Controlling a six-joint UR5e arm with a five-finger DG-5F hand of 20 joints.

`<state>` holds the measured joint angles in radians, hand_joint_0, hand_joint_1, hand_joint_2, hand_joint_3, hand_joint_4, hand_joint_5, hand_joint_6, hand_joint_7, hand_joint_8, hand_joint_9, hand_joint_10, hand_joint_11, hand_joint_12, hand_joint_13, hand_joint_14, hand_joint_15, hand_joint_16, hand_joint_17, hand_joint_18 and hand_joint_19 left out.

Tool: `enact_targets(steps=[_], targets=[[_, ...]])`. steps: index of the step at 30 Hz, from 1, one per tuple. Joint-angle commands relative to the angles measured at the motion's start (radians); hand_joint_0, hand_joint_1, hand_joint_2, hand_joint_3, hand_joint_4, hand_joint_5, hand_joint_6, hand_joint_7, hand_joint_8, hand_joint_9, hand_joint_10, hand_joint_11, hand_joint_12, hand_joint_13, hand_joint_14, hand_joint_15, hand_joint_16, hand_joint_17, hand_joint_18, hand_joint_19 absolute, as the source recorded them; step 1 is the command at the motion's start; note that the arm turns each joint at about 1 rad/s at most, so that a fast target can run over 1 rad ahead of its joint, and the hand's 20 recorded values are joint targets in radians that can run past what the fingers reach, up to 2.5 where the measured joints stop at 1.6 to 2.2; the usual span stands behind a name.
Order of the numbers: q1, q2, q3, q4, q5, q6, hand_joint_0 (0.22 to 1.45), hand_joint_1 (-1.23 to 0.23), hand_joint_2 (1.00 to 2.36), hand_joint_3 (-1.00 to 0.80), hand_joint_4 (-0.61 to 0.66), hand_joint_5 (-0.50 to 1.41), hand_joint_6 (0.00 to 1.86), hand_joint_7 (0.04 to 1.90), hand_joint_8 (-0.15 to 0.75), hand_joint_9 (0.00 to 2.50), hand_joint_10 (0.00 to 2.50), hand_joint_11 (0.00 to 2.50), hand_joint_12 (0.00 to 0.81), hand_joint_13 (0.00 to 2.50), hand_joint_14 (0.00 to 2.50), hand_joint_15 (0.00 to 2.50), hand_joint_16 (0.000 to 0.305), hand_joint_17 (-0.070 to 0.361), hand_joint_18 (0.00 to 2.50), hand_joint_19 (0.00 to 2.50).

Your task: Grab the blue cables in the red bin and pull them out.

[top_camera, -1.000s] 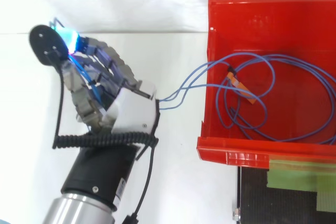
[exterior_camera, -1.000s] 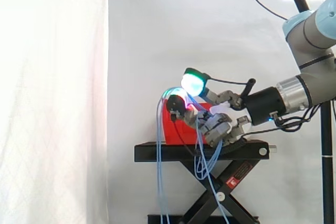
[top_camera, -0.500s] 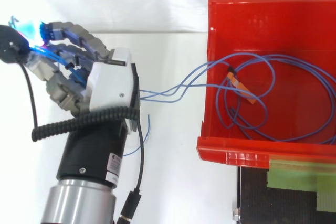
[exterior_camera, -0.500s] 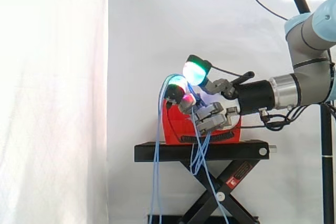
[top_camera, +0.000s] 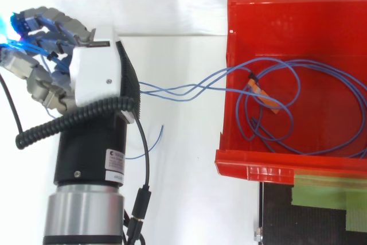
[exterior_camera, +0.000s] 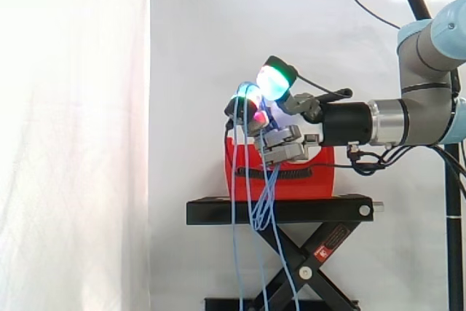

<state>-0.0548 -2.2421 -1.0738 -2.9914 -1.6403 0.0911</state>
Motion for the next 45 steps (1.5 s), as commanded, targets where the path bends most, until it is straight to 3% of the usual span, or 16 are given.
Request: enact_targets(steps=[1, 4, 10, 12, 16, 18, 21, 30, 33, 37, 39, 43, 45], targets=[[0.0, 0.001, 0.0, 0.008, -0.007, -0.011, 0.93, -0.89, 1.0, -1.0, 0.19, 0.94, 0.38, 0.87, 0.3, 1.23, 0.03, 1.01, 0.295, 1.17, 2.5, 1.2, 0.036, 0.082, 1.5, 1.94], [-0.003, -0.001, -0.002, 0.008, -0.029, -0.021, 0.93, -0.89, 1.0, -1.0, 0.19, 0.95, 0.38, 0.87, 0.299, 1.23, 0.03, 1.0, 0.295, 1.17, 2.5, 1.2, 0.037, 0.083, 1.49, 1.94], [-0.007, -0.001, -0.009, 0.008, -0.024, -0.014, 0.93, -0.89, 1.0, -1.0, 0.19, 0.94, 0.38, 0.88, 0.299, 1.23, 0.03, 1.0, 0.288, 1.17, 2.5, 1.2, 0.036, 0.081, 1.49, 1.94], [-0.007, -0.001, -0.031, 0.014, -0.029, -0.017, 0.93, -0.89, 1.0, -1.0, 0.19, 0.94, 0.38, 0.87, 0.299, 1.23, 0.03, 1.02, 0.289, 1.17, 2.5, 1.23, 0.037, 0.082, 1.49, 1.95], [-0.007, -0.001, -0.121, 0.058, -0.026, -0.015, 0.93, -0.89, 1.0, -1.0, 0.19, 0.94, 0.38, 0.87, 0.302, 1.23, 0.03, 1.0, 0.296, 1.17, 2.5, 1.19, 0.036, 0.081, 1.49, 1.94], [-0.007, -0.001, -0.135, 0.078, -0.026, -0.014, 0.93, -0.89, 1.0, -1.0, 0.19, 0.94, 0.38, 0.87, 0.3, 1.23, 0.03, 1.02, 0.29, 1.17, 2.5, 1.2, 0.036, 0.081, 1.49, 1.94], [-0.005, -0.001, -0.14, 0.104, -0.027, -0.015, 0.93, -0.89, 1.0, -1.0, 0.19, 0.94, 0.38, 0.87, 0.296, 1.23, 0.03, 1.01, 0.29, 1.17, 2.5, 1.2, 0.036, 0.081, 1.49, 1.94], [0.012, -0.001, -0.138, 0.072, -0.036, -0.038, 0.93, -0.89, 1.0, -1.0, 0.19, 0.94, 0.38, 0.87, 0.302, 1.23, 0.03, 1.0, 0.294, 1.16, 2.5, 1.22, 0.037, 0.083, 1.48, 1.93], [0.023, -0.001, -0.138, 0.012, -0.062, -0.083, 0.93, -0.89, 1.0, -1.0, 0.19, 0.95, 0.38, 0.87, 0.298, 1.23, 0.03, 1.0, 0.29, 1.16, 2.5, 1.19, 0.036, 0.082, 1.48, 1.94], [0.033, -0.001, -0.138, -0.004, -0.076, -0.092, 0.93, -0.89, 1.0, -1.0, 0.19, 0.94, 0.38, 0.87, 0.302, 1.23, 0.03, 1.0, 0.29, 1.16, 2.5, 1.21, 0.037, 0.082, 1.48, 1.93], [0.039, -0.001, -0.137, -0.006, -0.104, -0.092, 0.93, -0.89, 1.0, -1.0, 0.19, 0.94, 0.38, 0.87, 0.301, 1.23, 0.03, 1.02, 0.29, 1.16, 2.5, 1.21, 0.036, 0.081, 1.48, 1.93], [0.047, -0.001, -0.135, -0.006, -0.217, -0.089, 0.93, -0.89, 1.0, -1.0, 0.19, 0.94, 0.38, 0.87, 0.298, 1.23, 0.03, 1.0, 0.29, 1.16, 2.5, 1.21, 0.036, 0.082, 1.48, 1.93], [0.05, -0.001, -0.137, -0.012, -0.253, -0.09, 0.93, -0.89, 1.0, -1.0, 0.19, 0.94, 0.38, 0.87, 0.299, 1.23, 0.03, 1.0, 0.29, 1.16, 2.5, 1.21, 0.036, 0.081, 1.48, 1.93]])
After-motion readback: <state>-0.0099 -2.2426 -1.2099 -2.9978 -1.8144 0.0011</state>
